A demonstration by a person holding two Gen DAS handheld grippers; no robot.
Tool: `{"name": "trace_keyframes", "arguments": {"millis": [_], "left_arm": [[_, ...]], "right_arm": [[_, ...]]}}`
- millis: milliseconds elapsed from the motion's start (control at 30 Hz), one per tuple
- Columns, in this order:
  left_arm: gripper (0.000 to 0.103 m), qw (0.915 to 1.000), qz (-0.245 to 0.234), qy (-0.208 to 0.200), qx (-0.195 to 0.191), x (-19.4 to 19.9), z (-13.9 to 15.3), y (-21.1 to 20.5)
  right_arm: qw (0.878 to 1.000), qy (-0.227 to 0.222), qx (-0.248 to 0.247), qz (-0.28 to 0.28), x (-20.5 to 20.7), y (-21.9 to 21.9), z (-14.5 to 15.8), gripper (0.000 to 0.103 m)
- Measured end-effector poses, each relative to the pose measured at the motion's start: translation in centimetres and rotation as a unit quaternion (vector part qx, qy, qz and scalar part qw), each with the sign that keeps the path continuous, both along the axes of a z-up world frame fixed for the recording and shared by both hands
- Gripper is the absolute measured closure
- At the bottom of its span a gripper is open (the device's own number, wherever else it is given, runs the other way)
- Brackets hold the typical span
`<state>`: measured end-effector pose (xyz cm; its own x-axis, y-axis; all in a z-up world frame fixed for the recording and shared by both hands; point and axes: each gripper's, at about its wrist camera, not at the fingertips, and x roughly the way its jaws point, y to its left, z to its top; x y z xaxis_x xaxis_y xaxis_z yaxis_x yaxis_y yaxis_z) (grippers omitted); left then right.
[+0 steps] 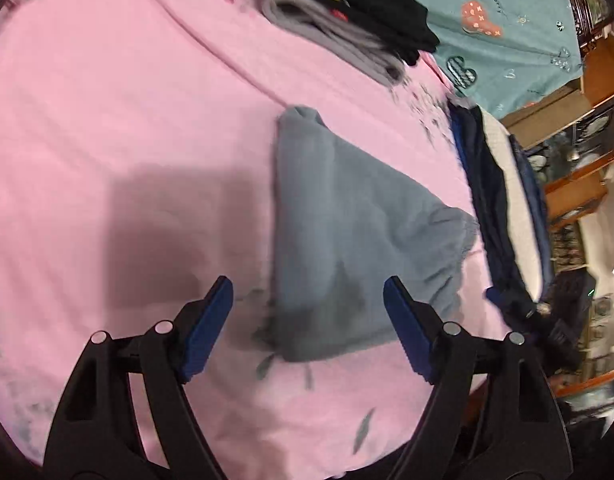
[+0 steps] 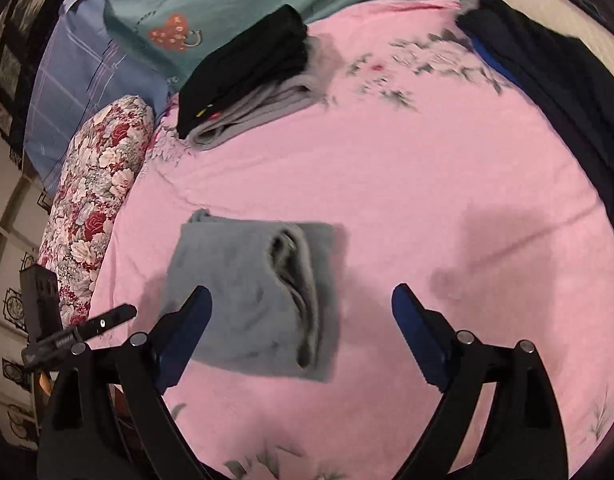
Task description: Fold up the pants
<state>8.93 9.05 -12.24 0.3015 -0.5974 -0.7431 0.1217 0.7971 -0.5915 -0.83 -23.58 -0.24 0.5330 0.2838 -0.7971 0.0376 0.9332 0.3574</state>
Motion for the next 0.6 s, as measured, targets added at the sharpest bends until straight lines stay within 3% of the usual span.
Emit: {"name": "trace_keyframes", "arguments": {"millis": [167, 300, 433, 600], "left_arm": [[0.024, 0.9991, -0.034, 0.021, -0.011, 3.4, -1.5, -3.4], [0.016, 0.9979, -0.052, 0.015, -0.034, 5.3, -2.0, -4.9], [0.013, 0.9958, -0.059, -0.011, -0.069, 4.6, -2.1, -3.8], [0.013, 0.9923, -0.052, 0.003, -0.113, 4.9, -2.5, -2.7]], "right_arm": [[0.999, 0.011, 0.002, 0.031, -2.3, -0.3, -1.3, 0.011], [0.998, 0.012, 0.002, 0.058, -1.6, 1.5, -1.6, 0.011], [0.997, 0.022, 0.005, 0.073, -0.2, 2.9, -2.4, 0.011], [0.996, 0.044, 0.005, 0.072, 3.3, 4.2, -3.6, 0.011]]}}
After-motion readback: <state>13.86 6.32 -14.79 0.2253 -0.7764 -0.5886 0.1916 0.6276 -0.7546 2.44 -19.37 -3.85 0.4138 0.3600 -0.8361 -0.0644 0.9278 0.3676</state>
